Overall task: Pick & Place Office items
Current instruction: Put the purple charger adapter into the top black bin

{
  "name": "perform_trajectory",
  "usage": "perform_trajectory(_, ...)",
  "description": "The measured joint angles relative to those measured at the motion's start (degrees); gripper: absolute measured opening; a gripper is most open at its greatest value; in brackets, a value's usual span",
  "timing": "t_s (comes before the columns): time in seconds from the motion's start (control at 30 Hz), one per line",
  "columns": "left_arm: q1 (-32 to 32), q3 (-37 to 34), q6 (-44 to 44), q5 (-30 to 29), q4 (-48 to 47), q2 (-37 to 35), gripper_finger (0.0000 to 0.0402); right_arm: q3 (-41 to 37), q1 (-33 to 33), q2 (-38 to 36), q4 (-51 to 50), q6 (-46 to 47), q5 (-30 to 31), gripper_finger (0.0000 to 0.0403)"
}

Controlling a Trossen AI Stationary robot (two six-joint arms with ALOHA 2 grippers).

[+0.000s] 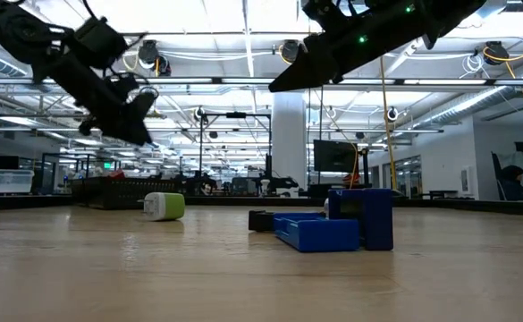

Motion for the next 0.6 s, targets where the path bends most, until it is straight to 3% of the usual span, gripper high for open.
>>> perform_trajectory(0.17,-1.8,0.0,0.3,10.4,1.1,-6.4,0.0164,0.0,0.0,0.0,-1.7,2.6,-4.4,0.0290)
perform_trajectory(0.4,-8.2,-0.3,-1.8,32.4,1.8,-10.3,0.0237,0.0,1.6,0.0,-3.7,8.6,-13.2,0.0290)
perform_trajectory(0.5,-13.2,-0.3,-1.4,32.9,3.3,-10.3,0.0254,0.0,3.8,0.0,-3.1,9.6,-15.1,0.0290)
perform_trajectory(0.6,-19.4,-0.3,-0.9,25.9,6.2,-10.3,0.0265,0.0,6.8,0.0,-3.2,8.7,-14.8,0.0290)
